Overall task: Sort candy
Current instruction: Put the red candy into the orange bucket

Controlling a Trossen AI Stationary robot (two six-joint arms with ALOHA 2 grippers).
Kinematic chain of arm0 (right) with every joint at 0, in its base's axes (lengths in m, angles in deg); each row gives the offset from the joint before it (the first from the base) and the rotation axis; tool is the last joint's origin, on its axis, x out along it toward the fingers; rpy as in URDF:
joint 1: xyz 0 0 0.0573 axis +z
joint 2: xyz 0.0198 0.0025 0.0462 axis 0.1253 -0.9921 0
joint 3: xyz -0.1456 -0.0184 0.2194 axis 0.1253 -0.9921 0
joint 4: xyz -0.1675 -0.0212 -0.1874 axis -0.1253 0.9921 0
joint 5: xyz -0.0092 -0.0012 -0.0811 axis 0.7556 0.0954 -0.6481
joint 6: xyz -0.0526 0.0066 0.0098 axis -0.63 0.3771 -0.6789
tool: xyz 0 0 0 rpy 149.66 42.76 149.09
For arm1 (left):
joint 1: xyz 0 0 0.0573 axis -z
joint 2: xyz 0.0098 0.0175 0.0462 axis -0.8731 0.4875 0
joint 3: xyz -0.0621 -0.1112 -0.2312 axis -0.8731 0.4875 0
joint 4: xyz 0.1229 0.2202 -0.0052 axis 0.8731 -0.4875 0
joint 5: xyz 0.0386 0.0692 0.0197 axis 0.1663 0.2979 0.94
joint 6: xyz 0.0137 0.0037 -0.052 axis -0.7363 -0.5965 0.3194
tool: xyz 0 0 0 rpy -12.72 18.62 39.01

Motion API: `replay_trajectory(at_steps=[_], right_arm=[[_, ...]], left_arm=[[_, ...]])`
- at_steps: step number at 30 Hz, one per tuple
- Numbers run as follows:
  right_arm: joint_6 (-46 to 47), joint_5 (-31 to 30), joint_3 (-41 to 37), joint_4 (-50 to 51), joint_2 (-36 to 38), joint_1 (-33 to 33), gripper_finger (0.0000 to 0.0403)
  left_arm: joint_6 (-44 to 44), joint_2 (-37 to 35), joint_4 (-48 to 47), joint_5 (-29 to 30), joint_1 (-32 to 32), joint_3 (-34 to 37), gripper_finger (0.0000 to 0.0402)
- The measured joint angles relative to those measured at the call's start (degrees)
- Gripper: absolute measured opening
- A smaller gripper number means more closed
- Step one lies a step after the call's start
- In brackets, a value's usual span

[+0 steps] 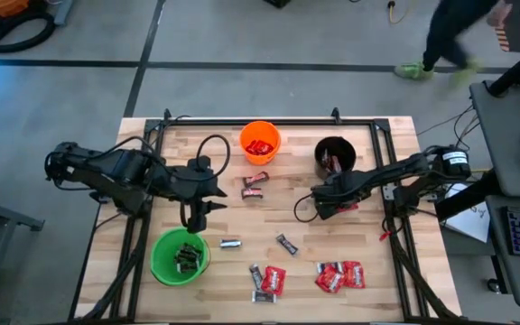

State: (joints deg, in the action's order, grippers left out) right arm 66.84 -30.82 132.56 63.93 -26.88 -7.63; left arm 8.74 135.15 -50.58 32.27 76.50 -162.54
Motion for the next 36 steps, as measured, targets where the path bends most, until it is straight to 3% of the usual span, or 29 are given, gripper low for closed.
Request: replay_trajectory(at_steps=[8, 17, 23, 29, 36], right_arm=[[-0.88, 0.92, 0.18, -1.34, -2.09, 0.02, 0.0175], [-3.37, 2.07, 0.12, -2.66, -1.76, 0.04, 0.0023], [-4.57, 3.40, 0.12, -0.93, 0.36, 0.50, 0.0011], [-6.06, 8.46, 5.34, -2.29, 7.58, 2.78, 0.0009], [-10.47, 8.10, 13.99, -12.48, 13.26, 3.12, 0.0009]], left_arm=[[0.00, 0.00, 0.00, 0.00, -0.15, 0.00, 0.0115], [0.00, 0.00, 0.00, 0.00, -0.20, 0.00, 0.0115], [0.05, 0.00, 0.04, 0.00, -0.20, 0.00, 0.0115], [0.26, 0.02, 0.12, 0.00, -0.18, 0.00, 0.0115], [0.27, 1.03, 1.00, 0.00, -0.44, 0.02, 0.0115]])
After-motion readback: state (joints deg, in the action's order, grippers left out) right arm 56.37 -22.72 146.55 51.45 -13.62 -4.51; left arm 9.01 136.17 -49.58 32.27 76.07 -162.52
